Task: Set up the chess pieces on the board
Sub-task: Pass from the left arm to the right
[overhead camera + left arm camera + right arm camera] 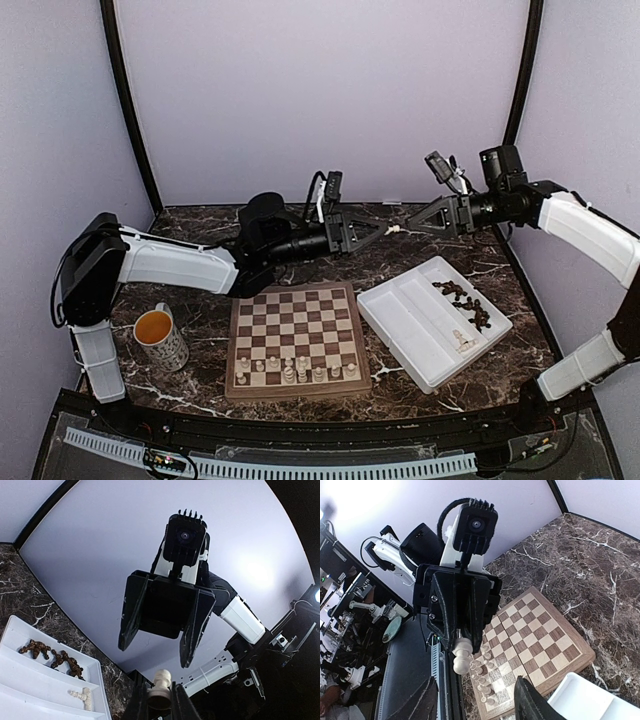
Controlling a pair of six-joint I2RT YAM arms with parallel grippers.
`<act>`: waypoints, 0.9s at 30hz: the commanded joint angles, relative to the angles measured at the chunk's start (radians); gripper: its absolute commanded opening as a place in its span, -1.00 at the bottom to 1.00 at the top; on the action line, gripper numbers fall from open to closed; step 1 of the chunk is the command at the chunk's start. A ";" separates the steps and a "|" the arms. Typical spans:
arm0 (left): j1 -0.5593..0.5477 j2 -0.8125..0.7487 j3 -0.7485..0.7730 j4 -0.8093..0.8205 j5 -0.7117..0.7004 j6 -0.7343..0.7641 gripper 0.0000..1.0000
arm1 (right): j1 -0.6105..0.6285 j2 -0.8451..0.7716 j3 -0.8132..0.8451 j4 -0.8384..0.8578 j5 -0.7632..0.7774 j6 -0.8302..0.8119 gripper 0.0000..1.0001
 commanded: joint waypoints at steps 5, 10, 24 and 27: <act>0.000 0.009 0.028 0.045 0.019 -0.011 -0.86 | 0.035 0.027 0.004 0.054 -0.048 0.023 -0.09; 0.000 0.013 0.030 0.044 0.024 -0.014 -0.86 | 0.057 0.051 0.023 0.045 -0.051 0.019 -0.19; -0.001 0.024 0.042 0.036 0.027 -0.015 -0.86 | 0.077 0.079 0.050 0.030 -0.043 0.003 -0.62; -0.001 0.024 0.044 0.031 0.025 -0.012 -0.85 | 0.079 0.082 0.056 0.020 -0.041 -0.009 -0.77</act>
